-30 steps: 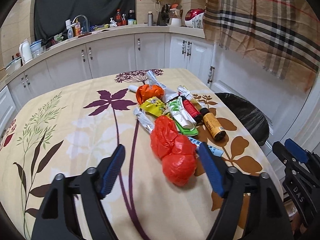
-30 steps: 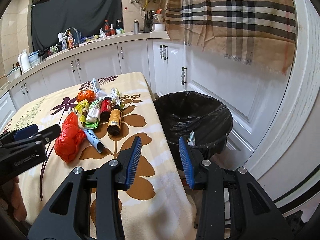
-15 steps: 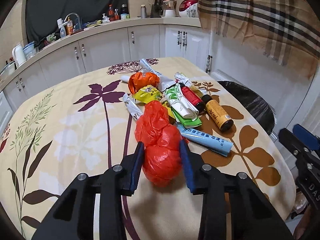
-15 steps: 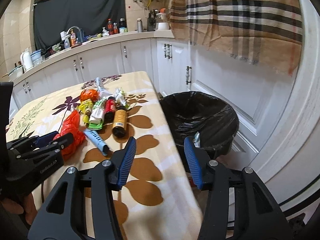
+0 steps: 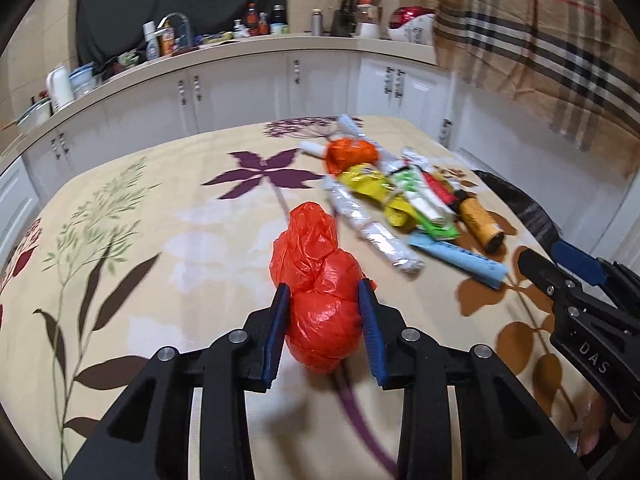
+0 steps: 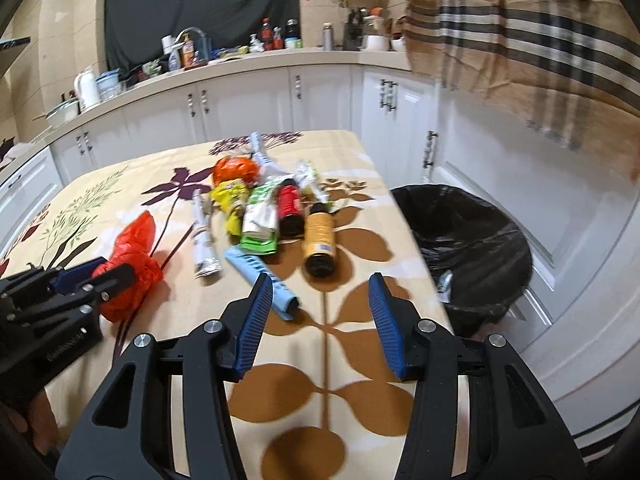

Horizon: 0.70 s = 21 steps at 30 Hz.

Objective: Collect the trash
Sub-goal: 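Grasp the red plastic bag with the left tool while the right tool grasps the blue tube, then carry the red bag and blue tube to the bin and release both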

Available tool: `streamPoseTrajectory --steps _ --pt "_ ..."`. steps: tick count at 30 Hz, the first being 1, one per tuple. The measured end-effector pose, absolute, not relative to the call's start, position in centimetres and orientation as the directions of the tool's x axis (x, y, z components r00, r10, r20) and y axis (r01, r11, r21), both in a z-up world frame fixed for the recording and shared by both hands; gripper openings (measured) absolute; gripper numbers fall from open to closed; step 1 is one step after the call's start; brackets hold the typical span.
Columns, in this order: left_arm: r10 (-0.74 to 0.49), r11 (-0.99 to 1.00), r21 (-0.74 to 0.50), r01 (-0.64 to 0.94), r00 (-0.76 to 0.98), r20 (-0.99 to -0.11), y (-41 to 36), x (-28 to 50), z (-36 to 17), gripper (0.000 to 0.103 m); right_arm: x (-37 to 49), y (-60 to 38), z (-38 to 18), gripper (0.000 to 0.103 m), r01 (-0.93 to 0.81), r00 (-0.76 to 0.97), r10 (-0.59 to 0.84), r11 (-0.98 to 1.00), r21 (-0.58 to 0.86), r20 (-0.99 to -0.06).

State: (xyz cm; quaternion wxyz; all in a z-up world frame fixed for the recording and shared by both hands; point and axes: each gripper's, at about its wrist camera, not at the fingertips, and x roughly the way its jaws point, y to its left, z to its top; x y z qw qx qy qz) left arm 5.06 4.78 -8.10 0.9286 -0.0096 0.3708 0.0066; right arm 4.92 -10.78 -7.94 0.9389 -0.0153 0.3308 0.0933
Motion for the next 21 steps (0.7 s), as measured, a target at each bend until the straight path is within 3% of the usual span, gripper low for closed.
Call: streamPoseTrajectory --steps 12,14,21 --pt "0.050 0.994 -0.036 -0.106 0.713 -0.700 9.0 5.2 -8.5 0.035 7.2 -8.2 -8.9 0.046 -0.250 0.688 0.224 0.966 0.064 -0.691" --pt "0.051 0.993 -0.039 -0.109 0.713 -0.699 9.2 5.3 -8.5 0.035 7.4 -7.9 -9.1 0.036 -0.260 0.673 0.228 0.964 0.063 -0.704" --pt "0.054 0.991 -0.049 -0.123 0.715 -0.697 9.8 5.5 -8.6 0.035 7.1 -6.8 -9.9 0.017 -0.309 0.628 0.253 0.949 0.062 -0.735"
